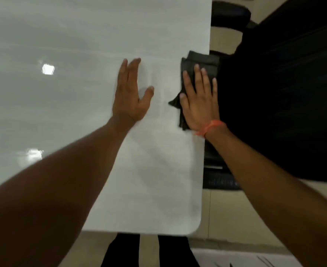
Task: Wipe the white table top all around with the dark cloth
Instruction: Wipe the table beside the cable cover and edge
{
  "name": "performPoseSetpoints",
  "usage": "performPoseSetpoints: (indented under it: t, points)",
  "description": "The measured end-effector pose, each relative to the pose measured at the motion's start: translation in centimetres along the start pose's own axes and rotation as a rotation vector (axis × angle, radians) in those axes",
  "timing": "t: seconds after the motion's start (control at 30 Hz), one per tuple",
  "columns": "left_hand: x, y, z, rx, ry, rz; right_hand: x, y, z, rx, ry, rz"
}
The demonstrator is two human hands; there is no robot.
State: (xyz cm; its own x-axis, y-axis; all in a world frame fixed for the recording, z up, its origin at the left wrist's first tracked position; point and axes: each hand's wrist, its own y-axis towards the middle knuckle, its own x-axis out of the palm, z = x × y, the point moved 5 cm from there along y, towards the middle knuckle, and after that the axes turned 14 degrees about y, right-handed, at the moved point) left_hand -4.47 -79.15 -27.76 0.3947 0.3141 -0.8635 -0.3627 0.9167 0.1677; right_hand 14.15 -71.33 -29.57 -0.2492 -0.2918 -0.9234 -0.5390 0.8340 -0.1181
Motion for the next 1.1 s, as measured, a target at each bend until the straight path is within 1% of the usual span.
performPoseSetpoints:
  t: [0.17, 0.23, 0.33, 0.4, 0.47, 0.53, 0.63, 0.7, 0.77, 0.8, 0.87, 0.9, 0.93, 0.97, 1.0, 1.1]
  points:
    - [-1.1, -1.6, 0.1, -0.055, -0.136, 0.007, 2.7, -18.9, -3.1, 0.009, 0.039, -0.051]
    - [-2.3, -4.0, -0.1, -0.082, -0.220, 0.017, 3.6, -24.3, -4.2, 0.031, 0.032, -0.061]
    - [-5.5, -9.2, -1.1, -0.052, -0.352, 0.004, 4.8, -29.1, -6.3, 0.144, 0.014, -0.062]
    - [-8.8, -12.7, -3.3, -0.033, -0.410, 0.007, 5.9, -29.7, -9.1, 0.159, 0.013, -0.060]
    - [-12.3, -15.7, -6.7, -0.023, -0.410, 0.017, 7.7, -28.7, -13.5, 0.084, 0.008, -0.089]
    - [-16.0, -17.8, -11.2, -0.045, -0.343, 0.033, 10.1, -26.7, -19.4, -0.012, 0.012, -0.114]
    - [-21.2, -20.1, -18.4, -0.191, -0.287, 0.105, 14.8, -23.7, -30.6, -0.188, 0.047, -0.161]
    - [-24.0, -21.2, -21.9, -0.315, -0.385, 0.177, 17.2, -22.3, -37.8, -0.293, 0.060, -0.178]
    - [-26.1, -22.4, -24.3, -0.391, -0.458, 0.221, 18.6, -21.7, -42.5, -0.358, 0.044, -0.203]
    - [-27.0, -23.0, -25.1, -0.405, -0.451, 0.220, 19.0, -21.4, -43.5, -0.391, 0.031, -0.217]
    - [-27.9, -24.5, -26.5, -0.421, -0.411, 0.196, 18.7, -21.5, -43.1, -0.471, 0.019, -0.242]
    - [-28.2, -25.1, -27.1, -0.431, -0.393, 0.188, 18.2, -21.7, -41.6, -0.497, 0.008, -0.233]
    - [-28.3, -25.7, -27.5, -0.443, -0.382, 0.179, 17.4, -22.1, -39.3, -0.478, -0.003, -0.216]
    - [-28.2, -26.2, -27.8, -0.454, -0.378, 0.167, 16.3, -22.7, -36.1, -0.405, -0.002, -0.188]
    - [-28.1, -26.6, -28.2, -0.464, -0.377, 0.155, 14.9, -23.5, -32.2, -0.294, 0.009, -0.155]
    - [-27.1, -27.5, -29.7, -0.469, -0.368, 0.124, 9.3, -27.1, -19.0, 0.142, 0.023, -0.072]
